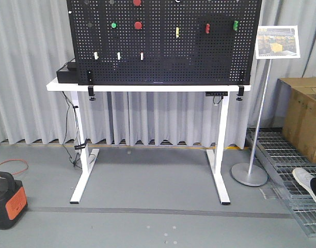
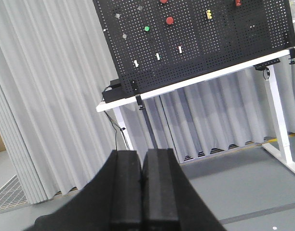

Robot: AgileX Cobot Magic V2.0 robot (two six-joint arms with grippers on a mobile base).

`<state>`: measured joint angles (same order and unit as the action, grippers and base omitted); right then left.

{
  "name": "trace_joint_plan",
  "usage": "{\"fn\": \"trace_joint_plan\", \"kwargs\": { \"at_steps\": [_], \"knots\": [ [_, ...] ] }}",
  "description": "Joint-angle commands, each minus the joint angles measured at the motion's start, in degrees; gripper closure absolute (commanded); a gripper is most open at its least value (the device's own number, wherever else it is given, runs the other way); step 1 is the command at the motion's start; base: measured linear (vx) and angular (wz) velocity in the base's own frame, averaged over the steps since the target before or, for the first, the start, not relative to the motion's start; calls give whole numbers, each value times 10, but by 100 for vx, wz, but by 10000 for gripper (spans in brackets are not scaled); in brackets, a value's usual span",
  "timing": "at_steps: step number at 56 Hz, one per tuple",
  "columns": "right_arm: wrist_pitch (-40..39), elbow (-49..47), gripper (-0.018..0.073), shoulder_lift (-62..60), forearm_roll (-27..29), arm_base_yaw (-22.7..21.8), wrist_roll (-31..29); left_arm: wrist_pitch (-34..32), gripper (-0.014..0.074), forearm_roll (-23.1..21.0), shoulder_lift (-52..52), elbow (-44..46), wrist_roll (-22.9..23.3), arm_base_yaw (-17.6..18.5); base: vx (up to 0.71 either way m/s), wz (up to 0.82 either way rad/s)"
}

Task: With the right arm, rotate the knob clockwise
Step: 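Drive the base forward toward the black pegboard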

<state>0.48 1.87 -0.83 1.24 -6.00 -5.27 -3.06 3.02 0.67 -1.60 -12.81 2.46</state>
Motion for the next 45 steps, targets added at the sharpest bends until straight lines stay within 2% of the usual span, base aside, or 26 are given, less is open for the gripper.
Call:
{"fn": "trace_joint_plan", "kwargs": {
  "at_steps": [1, 45],
  "knots": [
    [-45, 3, 564, -2, -2, 1, -6, -46, 603, -3, -10, -19, 2, 5, 0, 0],
    [-45, 3, 564, -2, -2, 1, -6, -46, 603, -3, -10, -19, 2, 5, 1, 0]
  ]
}}
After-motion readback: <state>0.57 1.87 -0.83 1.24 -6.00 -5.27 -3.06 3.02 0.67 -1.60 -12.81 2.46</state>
